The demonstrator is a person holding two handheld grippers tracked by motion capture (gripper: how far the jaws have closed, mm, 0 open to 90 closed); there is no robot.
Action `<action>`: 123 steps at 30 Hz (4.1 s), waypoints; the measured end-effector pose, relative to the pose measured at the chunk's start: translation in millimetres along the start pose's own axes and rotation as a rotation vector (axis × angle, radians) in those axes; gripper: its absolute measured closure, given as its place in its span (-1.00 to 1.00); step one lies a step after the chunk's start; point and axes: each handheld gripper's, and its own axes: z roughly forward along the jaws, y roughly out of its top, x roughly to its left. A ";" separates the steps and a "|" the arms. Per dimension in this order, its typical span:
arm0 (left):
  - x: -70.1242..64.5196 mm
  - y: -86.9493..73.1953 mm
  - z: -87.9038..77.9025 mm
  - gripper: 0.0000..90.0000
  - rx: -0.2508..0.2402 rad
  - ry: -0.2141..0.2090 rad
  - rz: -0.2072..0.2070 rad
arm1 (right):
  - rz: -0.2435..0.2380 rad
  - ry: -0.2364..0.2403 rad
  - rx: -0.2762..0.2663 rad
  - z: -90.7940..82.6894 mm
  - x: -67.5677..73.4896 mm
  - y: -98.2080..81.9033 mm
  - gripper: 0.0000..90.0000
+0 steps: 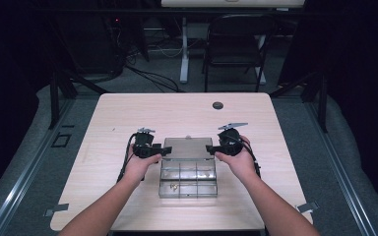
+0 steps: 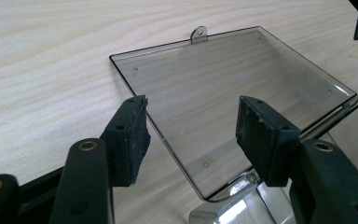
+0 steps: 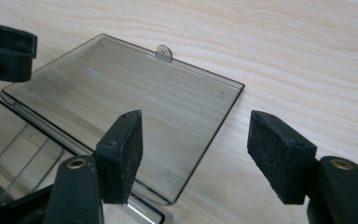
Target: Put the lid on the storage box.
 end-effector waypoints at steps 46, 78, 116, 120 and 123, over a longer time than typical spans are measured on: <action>24.0 13.3 35.4 0.04 0.079 -0.028 -0.158 | 0.261 0.102 0.139 57.7 -24.4 6.0 -0.12; 25.4 13.3 34.1 0.17 0.071 -0.028 -0.197 | 0.304 0.142 0.153 60.3 -26.2 5.4 -0.14; 25.9 14.0 31.7 0.17 0.065 -0.079 -0.254 | 0.277 0.133 0.124 55.4 -23.3 6.9 -0.09; 25.7 14.1 31.5 0.17 0.062 -0.076 -0.244 | 0.276 0.134 0.124 55.4 -23.4 6.8 -0.09; 25.2 14.4 30.8 0.17 0.058 -0.070 -0.231 | 0.274 0.134 0.110 55.5 -22.8 6.8 -0.08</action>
